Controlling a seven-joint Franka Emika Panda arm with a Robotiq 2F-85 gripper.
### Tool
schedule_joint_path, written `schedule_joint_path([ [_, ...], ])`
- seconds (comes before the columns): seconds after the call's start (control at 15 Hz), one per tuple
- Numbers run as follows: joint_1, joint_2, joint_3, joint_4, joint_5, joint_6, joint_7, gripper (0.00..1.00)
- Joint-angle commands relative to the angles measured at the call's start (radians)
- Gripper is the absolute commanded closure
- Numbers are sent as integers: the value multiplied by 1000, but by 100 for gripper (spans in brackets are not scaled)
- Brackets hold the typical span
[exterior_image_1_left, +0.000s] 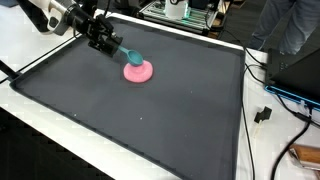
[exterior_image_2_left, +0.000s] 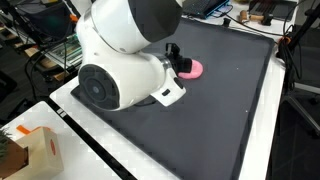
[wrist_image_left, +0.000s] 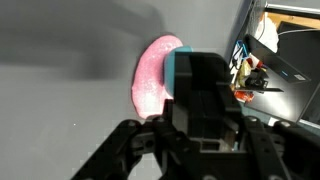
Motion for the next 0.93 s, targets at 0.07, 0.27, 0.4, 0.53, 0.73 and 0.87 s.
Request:
schedule_joint_path([
  [0.07, 9, 51, -18, 23, 28, 51, -16, 75],
  [0.27, 19, 60, -26, 27, 17, 84, -14, 75],
  [0.4, 23, 66, -28, 29, 14, 100, -14, 75],
  [0.53, 26, 73, -30, 31, 8, 112, -12, 75],
  [0.73, 32, 81, -36, 34, -5, 119, 1, 75],
  [0.87, 38, 86, -41, 37, -13, 122, 14, 75],
])
